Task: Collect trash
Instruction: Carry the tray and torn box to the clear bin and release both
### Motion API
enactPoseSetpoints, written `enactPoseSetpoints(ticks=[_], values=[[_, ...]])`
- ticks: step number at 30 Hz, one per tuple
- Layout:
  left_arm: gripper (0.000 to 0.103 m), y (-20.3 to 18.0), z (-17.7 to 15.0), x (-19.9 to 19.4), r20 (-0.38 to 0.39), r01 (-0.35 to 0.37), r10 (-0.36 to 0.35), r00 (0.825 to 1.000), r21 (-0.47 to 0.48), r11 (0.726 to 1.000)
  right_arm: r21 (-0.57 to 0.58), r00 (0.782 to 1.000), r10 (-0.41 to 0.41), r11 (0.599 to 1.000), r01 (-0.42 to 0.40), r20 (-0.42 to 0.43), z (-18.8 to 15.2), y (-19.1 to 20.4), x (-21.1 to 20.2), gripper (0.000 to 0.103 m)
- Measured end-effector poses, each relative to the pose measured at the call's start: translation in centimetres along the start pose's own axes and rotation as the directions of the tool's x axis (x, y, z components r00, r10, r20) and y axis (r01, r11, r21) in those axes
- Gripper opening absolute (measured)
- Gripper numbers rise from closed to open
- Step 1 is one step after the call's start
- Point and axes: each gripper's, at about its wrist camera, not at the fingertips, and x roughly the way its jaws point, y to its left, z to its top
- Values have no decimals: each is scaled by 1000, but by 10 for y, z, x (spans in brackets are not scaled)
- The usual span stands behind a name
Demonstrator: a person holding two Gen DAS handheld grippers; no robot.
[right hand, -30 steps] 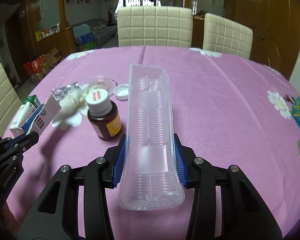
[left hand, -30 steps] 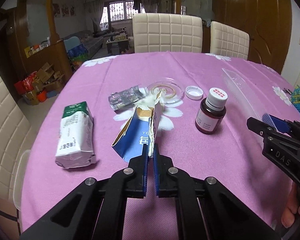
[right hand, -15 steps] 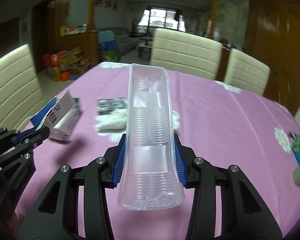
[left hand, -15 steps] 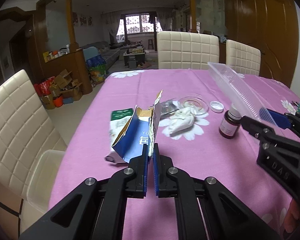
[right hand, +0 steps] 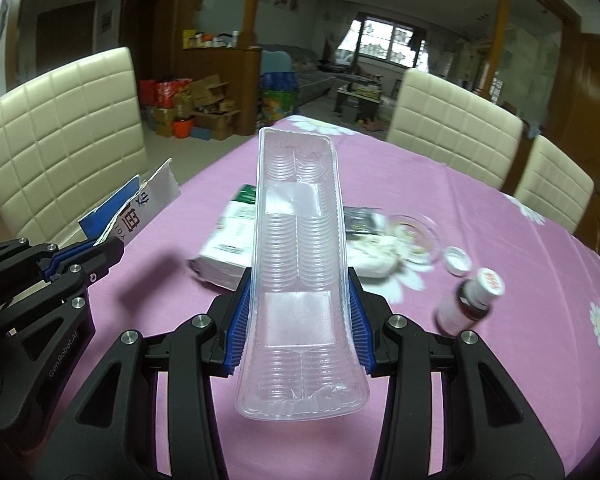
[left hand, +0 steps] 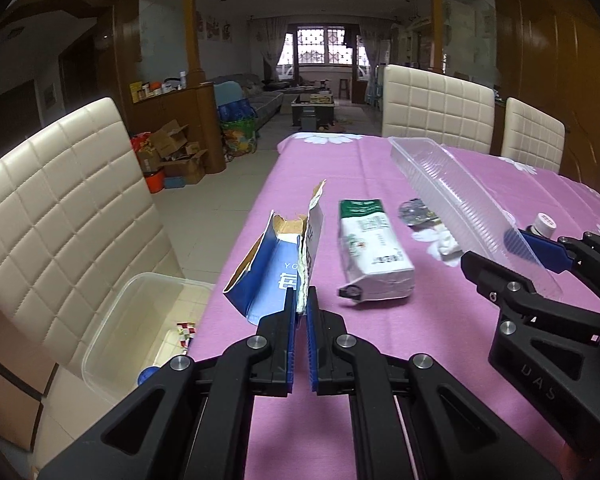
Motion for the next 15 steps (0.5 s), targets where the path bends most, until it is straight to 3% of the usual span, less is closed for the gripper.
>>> enactPoseSetpoints(ticks=[15], values=[[5,58,-2,6,15,-95,95,995,-43,995,-104,998,64,992,-66,-18,26,69,25,45]])
